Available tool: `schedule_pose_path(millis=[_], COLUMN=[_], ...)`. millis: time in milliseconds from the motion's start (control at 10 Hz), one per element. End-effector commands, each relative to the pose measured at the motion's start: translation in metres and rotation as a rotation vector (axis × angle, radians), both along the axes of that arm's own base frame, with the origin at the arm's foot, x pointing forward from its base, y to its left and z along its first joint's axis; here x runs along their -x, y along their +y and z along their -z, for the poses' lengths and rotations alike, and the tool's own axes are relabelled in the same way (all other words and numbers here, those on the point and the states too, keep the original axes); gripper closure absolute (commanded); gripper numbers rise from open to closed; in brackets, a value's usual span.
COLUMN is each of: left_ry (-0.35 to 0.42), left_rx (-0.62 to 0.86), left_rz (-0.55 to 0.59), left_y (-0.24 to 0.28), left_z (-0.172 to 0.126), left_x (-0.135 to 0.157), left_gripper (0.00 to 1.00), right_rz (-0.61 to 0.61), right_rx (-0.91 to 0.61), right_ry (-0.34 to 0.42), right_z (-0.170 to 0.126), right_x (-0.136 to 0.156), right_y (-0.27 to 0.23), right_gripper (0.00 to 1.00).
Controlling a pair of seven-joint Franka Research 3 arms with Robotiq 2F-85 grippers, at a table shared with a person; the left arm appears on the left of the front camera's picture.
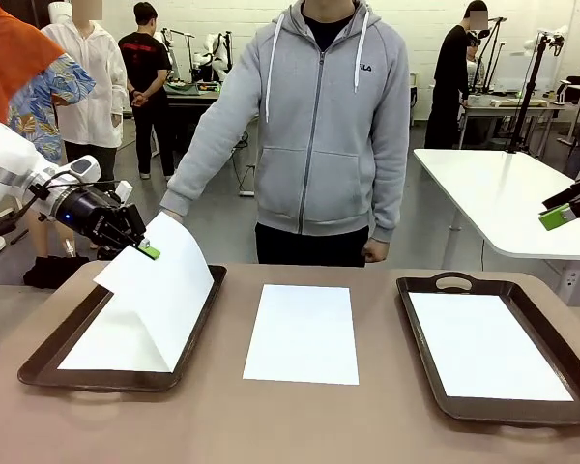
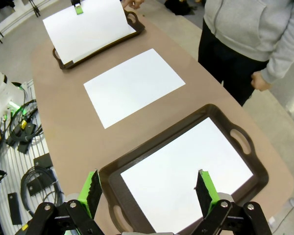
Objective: Sort the A4 documents.
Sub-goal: Place the A4 Paper in the designated Handle tray.
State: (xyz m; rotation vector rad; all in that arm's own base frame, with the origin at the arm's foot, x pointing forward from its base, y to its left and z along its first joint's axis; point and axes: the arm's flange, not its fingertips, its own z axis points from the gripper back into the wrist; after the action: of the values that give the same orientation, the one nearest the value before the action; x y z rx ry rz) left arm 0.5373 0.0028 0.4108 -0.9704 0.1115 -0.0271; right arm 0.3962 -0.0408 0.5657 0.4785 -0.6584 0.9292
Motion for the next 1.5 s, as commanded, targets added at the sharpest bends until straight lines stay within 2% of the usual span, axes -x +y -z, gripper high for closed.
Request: schedule_pose_path(millis=[0, 500, 800, 1100, 1400], left_ry=[-0.017, -0.025, -0.045, -0.031, -0.004], left_rx=[-0.039, -0.115, -0.211, -0.288, -0.371], left_rz=[0.016, 0.010, -0.068, -0.087, -0.054], left_y=[0.005, 0.014, 0.022, 0.026, 0.023], left_z=[0.008, 0.020, 0.028, 0.036, 0.042], left_x=[-0.005, -0.015, -0.013, -0.013, -0.015], left_gripper=[0.99, 0.99, 0.99, 0.99, 0.99], right_rz=[-0.001, -0.001, -0.001, -0.001, -0.001], right_rx=[-0.006, -0.006, -0.006, -0.006, -0.006], right_ry=[0.002, 0.002, 0.002, 0.002, 0.002], right_z=[0.001, 0.001, 0.001, 0.001, 0.001], right_x=[0.000, 0.000, 0.000, 0.000, 0.000], right_y=[0.000, 0.000, 0.000, 0.000, 0.000], right_gripper=[0.00, 0.00, 0.00, 0.00, 0.00])
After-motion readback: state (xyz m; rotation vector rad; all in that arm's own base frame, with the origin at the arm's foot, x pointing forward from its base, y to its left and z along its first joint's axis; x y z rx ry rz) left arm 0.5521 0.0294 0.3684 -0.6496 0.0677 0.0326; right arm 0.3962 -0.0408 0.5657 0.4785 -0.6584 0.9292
